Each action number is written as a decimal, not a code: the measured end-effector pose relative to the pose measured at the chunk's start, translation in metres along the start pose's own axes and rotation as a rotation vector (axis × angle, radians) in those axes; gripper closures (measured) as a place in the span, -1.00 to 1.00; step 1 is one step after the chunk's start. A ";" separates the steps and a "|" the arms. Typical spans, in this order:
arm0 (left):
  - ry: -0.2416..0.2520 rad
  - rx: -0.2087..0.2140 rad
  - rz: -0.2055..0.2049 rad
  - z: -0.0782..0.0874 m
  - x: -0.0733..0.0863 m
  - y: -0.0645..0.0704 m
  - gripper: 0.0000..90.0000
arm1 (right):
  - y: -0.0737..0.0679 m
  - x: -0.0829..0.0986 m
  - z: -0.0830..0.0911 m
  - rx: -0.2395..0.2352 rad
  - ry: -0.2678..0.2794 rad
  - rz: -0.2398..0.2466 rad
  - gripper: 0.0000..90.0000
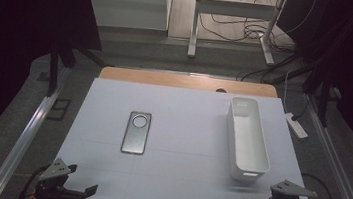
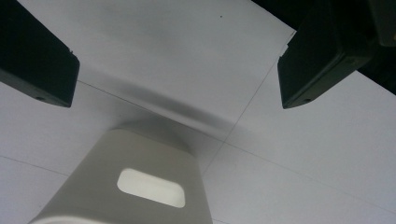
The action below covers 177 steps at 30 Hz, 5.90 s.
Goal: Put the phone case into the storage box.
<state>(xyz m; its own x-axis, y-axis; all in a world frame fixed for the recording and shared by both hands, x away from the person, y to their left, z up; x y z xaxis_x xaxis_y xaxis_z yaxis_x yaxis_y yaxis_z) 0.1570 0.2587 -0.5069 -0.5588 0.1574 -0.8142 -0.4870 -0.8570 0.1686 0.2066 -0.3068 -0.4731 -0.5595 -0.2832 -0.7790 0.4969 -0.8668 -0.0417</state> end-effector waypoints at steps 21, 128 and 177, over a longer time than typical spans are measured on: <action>-0.007 0.013 0.015 -0.001 0.000 -0.002 -1.00 | -0.002 0.000 0.001 0.002 0.014 0.022 -1.00; -0.152 0.048 -0.069 -0.099 -0.103 -0.036 -1.00 | -0.002 0.001 0.000 -0.008 0.004 0.027 -1.00; -0.264 0.085 -0.125 -0.160 -0.141 -0.034 0.33 | -0.003 0.001 0.000 -0.019 -0.001 0.035 -1.00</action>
<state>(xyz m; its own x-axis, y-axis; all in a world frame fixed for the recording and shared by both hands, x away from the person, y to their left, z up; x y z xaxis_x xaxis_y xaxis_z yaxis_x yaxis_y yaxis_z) 0.3598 0.1876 -0.4865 -0.6407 0.3907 -0.6610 -0.6111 -0.7807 0.1309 0.2047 -0.3046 -0.4740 -0.5420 -0.3133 -0.7798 0.5288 -0.8483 -0.0267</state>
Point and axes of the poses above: each handheld gripper's, and its own axes: z roughly backward along the jaws, x roughly out of its underside, y roughly to its right, the point moved 1 cm from there along -z, roughly forward along the jaws, and after that the axes turned 10 degrees about y, right-handed, at the moved point
